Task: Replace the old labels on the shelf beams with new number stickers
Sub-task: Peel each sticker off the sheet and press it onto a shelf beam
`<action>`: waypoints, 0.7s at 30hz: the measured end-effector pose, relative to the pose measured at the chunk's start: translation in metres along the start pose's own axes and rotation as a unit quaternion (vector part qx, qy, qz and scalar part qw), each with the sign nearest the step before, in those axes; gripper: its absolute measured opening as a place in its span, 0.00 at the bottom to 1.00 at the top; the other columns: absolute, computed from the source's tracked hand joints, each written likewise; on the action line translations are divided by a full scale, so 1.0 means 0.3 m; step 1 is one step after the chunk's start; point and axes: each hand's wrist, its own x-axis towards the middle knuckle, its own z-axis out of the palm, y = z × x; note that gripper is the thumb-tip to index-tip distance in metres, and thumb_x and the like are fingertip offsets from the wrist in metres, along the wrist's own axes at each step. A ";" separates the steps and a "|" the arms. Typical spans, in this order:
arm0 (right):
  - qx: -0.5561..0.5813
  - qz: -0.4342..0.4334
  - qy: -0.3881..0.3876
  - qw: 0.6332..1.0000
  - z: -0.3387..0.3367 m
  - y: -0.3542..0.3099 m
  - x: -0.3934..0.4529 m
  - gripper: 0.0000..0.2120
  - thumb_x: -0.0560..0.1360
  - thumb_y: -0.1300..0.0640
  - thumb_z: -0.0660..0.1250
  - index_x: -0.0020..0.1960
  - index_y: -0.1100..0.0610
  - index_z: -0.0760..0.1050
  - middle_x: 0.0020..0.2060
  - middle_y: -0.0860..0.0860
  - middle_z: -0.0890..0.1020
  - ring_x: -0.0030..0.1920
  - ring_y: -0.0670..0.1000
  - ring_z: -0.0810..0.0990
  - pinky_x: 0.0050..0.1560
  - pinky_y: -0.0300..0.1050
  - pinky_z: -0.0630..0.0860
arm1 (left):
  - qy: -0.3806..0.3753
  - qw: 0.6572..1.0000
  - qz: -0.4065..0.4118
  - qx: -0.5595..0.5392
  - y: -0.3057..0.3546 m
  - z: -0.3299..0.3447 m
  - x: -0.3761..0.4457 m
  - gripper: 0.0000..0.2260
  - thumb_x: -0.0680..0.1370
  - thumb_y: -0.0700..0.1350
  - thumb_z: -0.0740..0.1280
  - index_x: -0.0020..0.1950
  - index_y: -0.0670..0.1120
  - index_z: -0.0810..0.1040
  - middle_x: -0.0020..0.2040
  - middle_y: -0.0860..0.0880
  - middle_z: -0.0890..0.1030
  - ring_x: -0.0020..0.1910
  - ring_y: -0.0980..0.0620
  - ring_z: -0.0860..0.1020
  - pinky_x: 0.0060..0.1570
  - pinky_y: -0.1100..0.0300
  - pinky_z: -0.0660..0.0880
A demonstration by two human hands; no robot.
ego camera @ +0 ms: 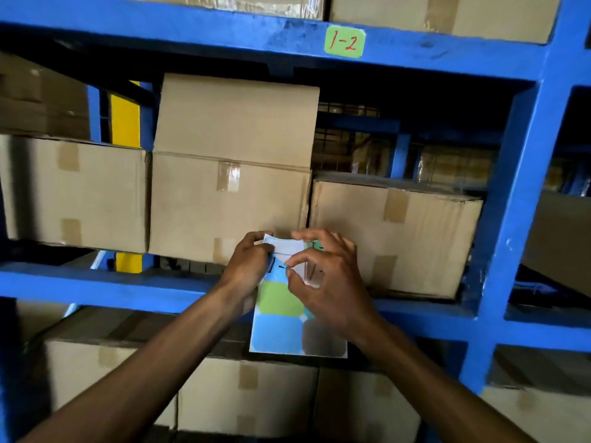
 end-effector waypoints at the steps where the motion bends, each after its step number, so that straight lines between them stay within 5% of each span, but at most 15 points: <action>1: 0.009 0.004 0.000 1.000 0.016 -0.012 -0.019 0.03 0.67 0.59 0.71 0.40 0.57 0.80 0.56 0.53 0.79 0.59 0.48 0.72 0.61 0.42 0.59 | 0.005 1.000 -0.007 -0.003 -0.016 -0.022 0.003 0.12 0.78 0.35 0.58 0.56 0.47 0.74 0.40 0.43 0.80 0.30 0.50 0.78 0.24 0.64 0.75; 7: 0.070 0.045 0.114 0.990 0.036 -0.051 -0.117 0.02 0.68 0.61 0.69 0.40 0.58 0.80 0.44 0.51 0.81 0.49 0.47 0.77 0.53 0.44 0.71 | -0.013 0.986 0.069 0.154 -0.137 -0.159 -0.006 0.17 0.79 0.37 0.61 0.65 0.50 0.70 0.55 0.42 0.79 0.46 0.48 0.77 0.44 0.60 0.74; 10: 0.098 0.134 0.183 0.969 0.020 -0.011 -0.123 0.04 0.70 0.64 0.69 0.42 0.57 0.80 0.40 0.50 0.80 0.43 0.43 0.78 0.48 0.35 0.73 | -0.066 0.983 0.051 0.164 -0.205 -0.215 -0.051 0.18 0.79 0.39 0.62 0.66 0.56 0.68 0.43 0.45 0.82 0.34 0.52 0.80 0.29 0.62 0.77; 14: 0.133 0.256 0.150 0.946 0.048 0.082 -0.140 0.04 0.71 0.65 0.69 0.44 0.58 0.80 0.39 0.51 0.82 0.40 0.44 0.77 0.43 0.31 0.73 | -0.128 0.970 0.079 0.192 -0.275 -0.263 -0.080 0.23 0.80 0.39 0.61 0.66 0.63 0.63 0.39 0.43 0.82 0.30 0.54 0.81 0.26 0.61 0.78; 21: 0.100 0.327 0.074 0.937 0.185 0.195 -0.223 0.07 0.71 0.65 0.70 0.47 0.57 0.81 0.41 0.49 0.83 0.40 0.38 0.79 0.39 0.25 0.75 | -0.202 0.890 0.213 0.348 -0.390 -0.302 -0.078 0.27 0.80 0.38 0.60 0.76 0.54 0.56 0.45 0.42 0.82 0.36 0.57 0.78 0.36 0.69 0.72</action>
